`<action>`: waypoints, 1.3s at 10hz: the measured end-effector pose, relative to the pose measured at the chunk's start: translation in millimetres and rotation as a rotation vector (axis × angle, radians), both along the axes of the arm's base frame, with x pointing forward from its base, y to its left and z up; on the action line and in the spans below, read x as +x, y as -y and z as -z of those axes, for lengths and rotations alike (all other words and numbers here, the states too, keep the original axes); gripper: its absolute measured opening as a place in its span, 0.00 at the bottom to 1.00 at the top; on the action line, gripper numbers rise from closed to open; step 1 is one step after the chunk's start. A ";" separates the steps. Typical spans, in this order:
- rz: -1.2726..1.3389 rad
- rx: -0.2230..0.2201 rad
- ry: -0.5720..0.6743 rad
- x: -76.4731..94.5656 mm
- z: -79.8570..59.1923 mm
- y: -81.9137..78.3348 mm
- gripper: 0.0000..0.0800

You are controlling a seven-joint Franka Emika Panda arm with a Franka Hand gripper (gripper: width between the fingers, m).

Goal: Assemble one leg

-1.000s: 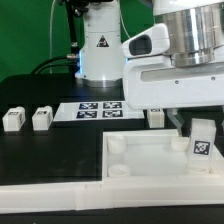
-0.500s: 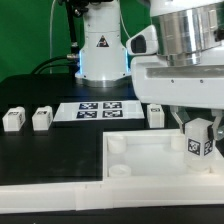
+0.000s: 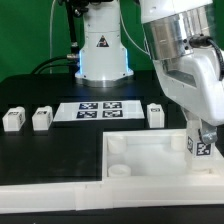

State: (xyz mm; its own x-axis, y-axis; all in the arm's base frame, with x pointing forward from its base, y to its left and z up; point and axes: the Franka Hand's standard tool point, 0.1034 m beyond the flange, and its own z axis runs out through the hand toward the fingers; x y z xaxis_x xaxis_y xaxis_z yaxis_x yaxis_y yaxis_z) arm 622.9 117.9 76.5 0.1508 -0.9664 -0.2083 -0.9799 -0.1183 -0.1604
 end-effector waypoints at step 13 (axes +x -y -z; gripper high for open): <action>-1.230 -0.226 0.195 3.2 0.0 -0.8 0.63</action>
Offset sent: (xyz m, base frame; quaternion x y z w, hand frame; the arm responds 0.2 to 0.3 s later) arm -0.0015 0.0057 0.0020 -0.0403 0.0258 -0.3626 0.9307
